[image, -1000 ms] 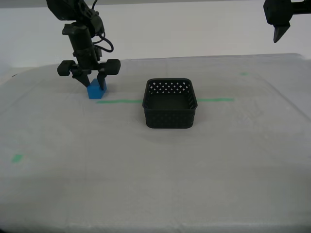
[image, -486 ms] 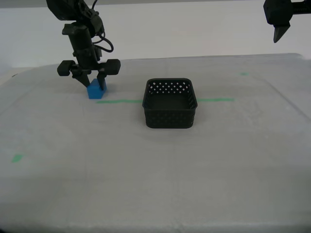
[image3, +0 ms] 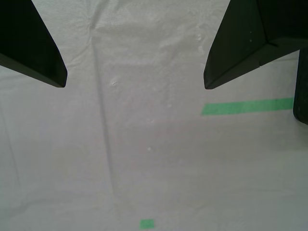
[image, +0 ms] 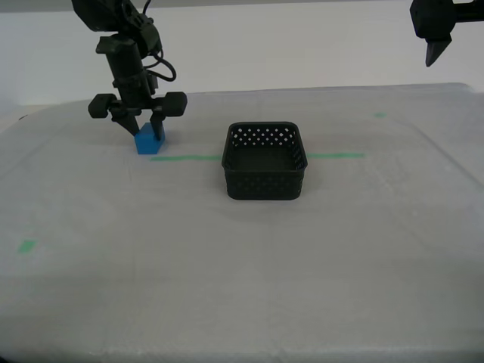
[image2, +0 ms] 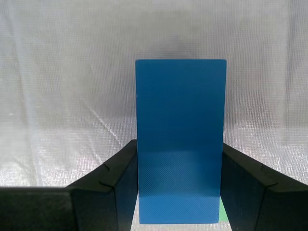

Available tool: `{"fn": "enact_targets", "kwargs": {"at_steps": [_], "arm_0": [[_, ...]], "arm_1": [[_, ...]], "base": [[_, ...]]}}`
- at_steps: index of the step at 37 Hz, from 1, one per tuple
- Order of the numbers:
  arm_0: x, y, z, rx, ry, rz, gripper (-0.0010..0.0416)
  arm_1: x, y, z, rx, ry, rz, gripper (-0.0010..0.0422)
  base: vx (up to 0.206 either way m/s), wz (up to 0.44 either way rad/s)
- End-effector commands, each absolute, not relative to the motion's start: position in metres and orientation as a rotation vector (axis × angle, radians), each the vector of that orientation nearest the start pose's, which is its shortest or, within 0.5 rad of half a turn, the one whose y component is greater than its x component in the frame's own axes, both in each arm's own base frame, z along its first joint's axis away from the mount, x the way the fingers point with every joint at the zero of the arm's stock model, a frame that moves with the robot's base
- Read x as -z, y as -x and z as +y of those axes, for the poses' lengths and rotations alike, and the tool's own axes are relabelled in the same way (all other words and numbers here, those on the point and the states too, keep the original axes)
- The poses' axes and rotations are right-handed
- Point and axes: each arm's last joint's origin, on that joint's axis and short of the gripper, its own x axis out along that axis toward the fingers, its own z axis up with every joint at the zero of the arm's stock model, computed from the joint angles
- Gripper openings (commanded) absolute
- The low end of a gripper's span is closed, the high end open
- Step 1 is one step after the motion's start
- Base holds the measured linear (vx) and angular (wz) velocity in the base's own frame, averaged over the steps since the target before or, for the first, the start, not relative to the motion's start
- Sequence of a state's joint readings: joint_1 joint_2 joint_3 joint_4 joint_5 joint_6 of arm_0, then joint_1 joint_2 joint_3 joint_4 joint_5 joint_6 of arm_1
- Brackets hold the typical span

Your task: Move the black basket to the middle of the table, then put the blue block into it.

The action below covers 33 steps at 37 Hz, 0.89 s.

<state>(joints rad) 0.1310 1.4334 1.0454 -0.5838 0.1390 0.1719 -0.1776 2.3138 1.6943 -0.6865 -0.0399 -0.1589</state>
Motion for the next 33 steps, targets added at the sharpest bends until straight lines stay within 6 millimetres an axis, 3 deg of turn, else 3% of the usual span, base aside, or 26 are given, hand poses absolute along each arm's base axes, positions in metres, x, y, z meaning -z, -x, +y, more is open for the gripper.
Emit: {"fn": "enact_targets", "kwargs": {"at_steps": [1, 25, 33], "arm_0": [[-0.249, -0.286, 0.034, 0.09, -0.029, 0.955, 0.0399], [-0.249, -0.286, 0.034, 0.09, -0.028, 0.956, 0.0399], [-0.249, -0.286, 0.034, 0.09, -0.028, 0.956, 0.0399]], "arm_1": [[-0.118, -0.45, -0.08, 0.01, -0.006, 1.298, -0.0001], [-0.207, -0.429, -0.077, -0.023, 0.027, 1.169, -0.0001], [-0.227, -0.419, -0.083, -0.006, 0.022, 1.15, -0.0001]], "base": [[0.0, 0.0], [0.0, 0.0], [0.0, 0.0]]}}
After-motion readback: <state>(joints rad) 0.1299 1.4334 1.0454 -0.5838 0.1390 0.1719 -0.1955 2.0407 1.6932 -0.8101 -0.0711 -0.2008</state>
